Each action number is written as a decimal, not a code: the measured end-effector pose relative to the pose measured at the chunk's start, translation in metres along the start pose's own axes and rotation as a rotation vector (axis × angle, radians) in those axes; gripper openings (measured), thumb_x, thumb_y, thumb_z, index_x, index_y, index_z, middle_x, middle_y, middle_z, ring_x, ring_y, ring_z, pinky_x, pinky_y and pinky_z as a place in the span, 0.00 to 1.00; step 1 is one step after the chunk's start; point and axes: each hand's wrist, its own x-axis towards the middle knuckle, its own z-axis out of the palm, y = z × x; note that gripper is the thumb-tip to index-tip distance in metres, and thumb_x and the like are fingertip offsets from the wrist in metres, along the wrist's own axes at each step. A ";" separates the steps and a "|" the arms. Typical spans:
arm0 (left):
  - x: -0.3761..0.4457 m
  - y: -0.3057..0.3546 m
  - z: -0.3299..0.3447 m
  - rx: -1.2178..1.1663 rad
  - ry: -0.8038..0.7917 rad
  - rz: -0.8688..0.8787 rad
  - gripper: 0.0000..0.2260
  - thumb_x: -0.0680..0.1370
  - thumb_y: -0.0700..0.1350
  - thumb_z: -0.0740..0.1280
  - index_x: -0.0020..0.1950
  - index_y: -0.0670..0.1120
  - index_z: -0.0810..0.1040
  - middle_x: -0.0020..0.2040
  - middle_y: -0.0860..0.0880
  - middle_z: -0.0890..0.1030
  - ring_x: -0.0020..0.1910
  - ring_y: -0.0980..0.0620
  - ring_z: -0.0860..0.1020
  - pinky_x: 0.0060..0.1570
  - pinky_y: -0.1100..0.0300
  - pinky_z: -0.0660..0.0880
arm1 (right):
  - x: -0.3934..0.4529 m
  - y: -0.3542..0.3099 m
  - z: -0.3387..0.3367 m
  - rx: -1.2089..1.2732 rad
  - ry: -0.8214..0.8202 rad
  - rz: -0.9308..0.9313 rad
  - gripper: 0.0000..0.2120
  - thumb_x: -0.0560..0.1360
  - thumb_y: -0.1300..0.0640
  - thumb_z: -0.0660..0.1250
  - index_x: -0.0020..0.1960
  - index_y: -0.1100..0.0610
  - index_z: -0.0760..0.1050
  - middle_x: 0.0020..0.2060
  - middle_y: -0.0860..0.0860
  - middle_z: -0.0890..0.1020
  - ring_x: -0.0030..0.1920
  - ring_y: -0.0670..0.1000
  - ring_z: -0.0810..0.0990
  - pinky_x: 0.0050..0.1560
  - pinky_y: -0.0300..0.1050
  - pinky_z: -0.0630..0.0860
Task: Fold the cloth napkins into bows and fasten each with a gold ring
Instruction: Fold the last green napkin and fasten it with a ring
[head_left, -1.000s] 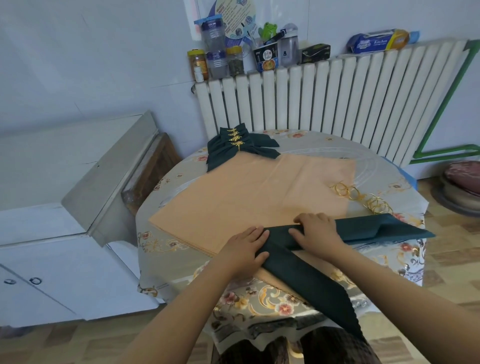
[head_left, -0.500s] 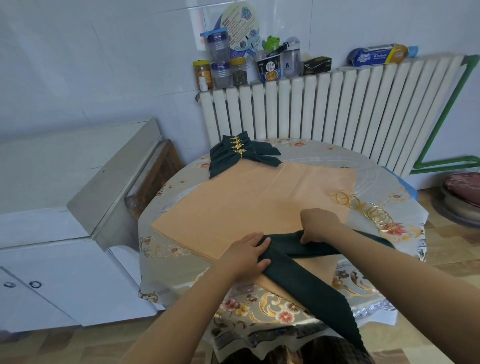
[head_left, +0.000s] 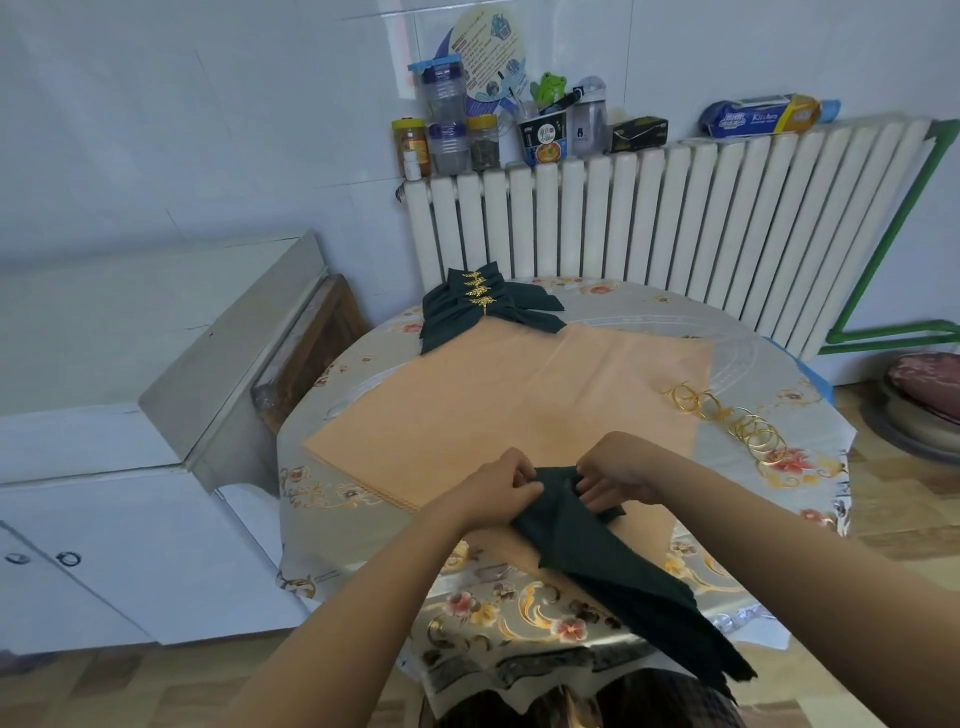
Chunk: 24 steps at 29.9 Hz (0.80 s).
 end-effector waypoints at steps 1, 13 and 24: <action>0.000 0.002 -0.004 -0.017 -0.033 -0.022 0.14 0.81 0.54 0.57 0.58 0.46 0.72 0.54 0.46 0.78 0.53 0.47 0.75 0.54 0.53 0.70 | -0.003 0.001 -0.001 0.070 -0.036 0.010 0.12 0.79 0.65 0.57 0.59 0.71 0.71 0.55 0.64 0.77 0.52 0.61 0.80 0.48 0.49 0.79; 0.008 0.027 -0.016 0.242 -0.286 -0.062 0.21 0.76 0.63 0.60 0.42 0.45 0.78 0.41 0.48 0.74 0.41 0.50 0.71 0.43 0.55 0.66 | -0.021 0.002 -0.001 -0.016 -0.272 -0.142 0.10 0.80 0.63 0.54 0.59 0.61 0.67 0.47 0.58 0.81 0.53 0.59 0.77 0.53 0.50 0.74; -0.001 0.014 -0.023 0.181 -0.255 -0.033 0.09 0.77 0.46 0.62 0.49 0.43 0.79 0.44 0.48 0.78 0.45 0.48 0.76 0.47 0.53 0.72 | -0.012 0.015 0.011 -0.189 -0.006 -0.300 0.07 0.77 0.68 0.58 0.51 0.59 0.72 0.43 0.54 0.82 0.42 0.50 0.81 0.43 0.41 0.80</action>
